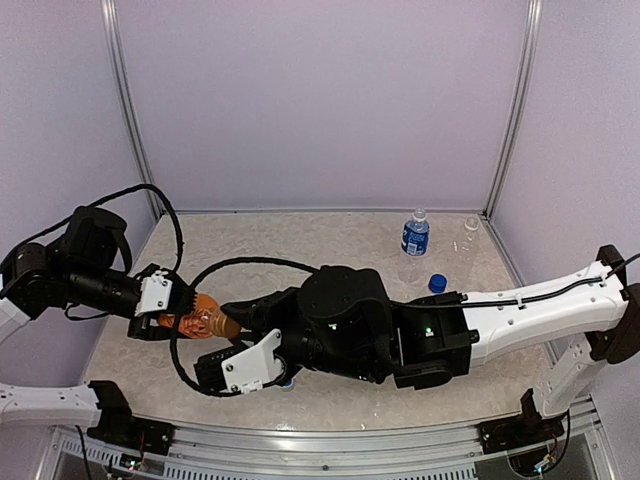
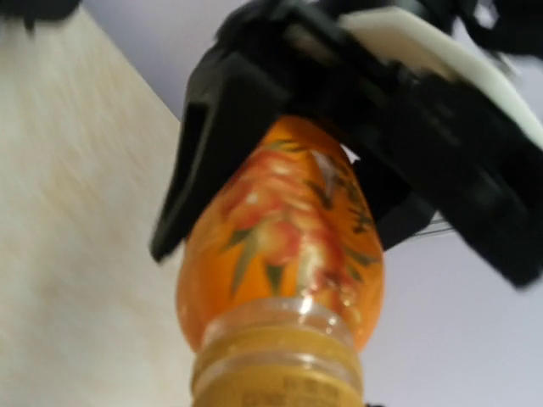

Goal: Unscrew the bottle caps

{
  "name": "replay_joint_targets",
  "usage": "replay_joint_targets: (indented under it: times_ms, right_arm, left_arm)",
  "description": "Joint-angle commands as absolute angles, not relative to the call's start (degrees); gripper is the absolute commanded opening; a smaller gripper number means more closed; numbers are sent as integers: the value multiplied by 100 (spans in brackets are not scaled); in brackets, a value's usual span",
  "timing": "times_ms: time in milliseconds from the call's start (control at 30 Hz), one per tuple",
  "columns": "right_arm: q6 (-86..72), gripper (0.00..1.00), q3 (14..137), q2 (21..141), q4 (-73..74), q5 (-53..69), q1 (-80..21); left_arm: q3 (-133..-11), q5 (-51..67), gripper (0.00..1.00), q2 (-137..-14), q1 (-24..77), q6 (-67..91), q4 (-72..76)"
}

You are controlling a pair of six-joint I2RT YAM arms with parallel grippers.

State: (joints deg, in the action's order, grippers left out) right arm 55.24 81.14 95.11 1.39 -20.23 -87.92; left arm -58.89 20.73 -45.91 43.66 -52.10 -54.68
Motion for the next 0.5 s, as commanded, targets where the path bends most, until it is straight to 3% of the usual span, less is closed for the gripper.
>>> replay_joint_targets:
  times_ms: [0, 233, 367, 467]
  right_arm:
    - [8505, 0, 7604, 9432, -774, -3362, -9085]
    - [10673, 0, 7120, 9592, -2385, -4091, -9218]
    - [10319, 0, 7072, 9378, -2391, -4040, -9237]
    - [8946, 0, 7227, 9119, -1744, -3881, -9181]
  left_arm:
    - [-5954, 2049, 27, -4588, 4320, -5025, -5696]
    - [-5766, 1996, 27, -4546, 4324, -5021, -5736]
    - [-5676, 1903, 27, -4462, 4317, -4922, -5635]
    - [-5547, 1678, 28, -4377, 4166, -4630, -5184]
